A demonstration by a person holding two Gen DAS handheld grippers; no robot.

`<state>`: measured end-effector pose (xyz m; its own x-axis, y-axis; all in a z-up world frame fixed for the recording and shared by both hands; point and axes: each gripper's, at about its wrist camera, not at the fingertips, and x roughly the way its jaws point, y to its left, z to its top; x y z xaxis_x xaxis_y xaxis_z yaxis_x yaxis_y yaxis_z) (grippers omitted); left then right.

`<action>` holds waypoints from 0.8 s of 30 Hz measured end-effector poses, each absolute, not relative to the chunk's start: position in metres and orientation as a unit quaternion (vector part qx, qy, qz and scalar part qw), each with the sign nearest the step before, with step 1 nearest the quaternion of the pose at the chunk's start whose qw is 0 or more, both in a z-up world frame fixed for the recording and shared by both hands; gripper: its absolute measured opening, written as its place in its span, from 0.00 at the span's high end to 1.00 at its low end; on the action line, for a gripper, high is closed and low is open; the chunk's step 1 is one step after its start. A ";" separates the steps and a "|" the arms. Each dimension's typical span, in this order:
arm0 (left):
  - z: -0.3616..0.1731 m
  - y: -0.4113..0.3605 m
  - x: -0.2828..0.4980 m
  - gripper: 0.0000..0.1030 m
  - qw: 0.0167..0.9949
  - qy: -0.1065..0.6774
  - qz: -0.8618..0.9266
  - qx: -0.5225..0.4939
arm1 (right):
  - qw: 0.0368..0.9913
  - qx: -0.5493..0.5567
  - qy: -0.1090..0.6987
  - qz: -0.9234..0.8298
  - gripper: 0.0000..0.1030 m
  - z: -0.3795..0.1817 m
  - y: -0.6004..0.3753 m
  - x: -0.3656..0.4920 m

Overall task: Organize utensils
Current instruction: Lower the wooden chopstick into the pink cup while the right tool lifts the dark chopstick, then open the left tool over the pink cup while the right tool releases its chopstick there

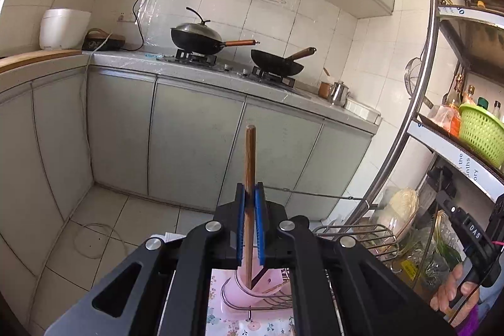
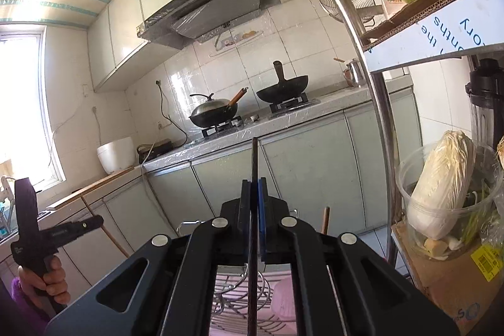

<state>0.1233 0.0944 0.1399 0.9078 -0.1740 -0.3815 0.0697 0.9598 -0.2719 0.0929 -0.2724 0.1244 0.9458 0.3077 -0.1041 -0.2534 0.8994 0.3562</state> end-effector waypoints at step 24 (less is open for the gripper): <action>0.097 0.093 0.157 0.95 0.956 0.244 -0.080 -0.143 | 0.986 0.124 0.056 0.100 0.95 0.064 -0.267 0.127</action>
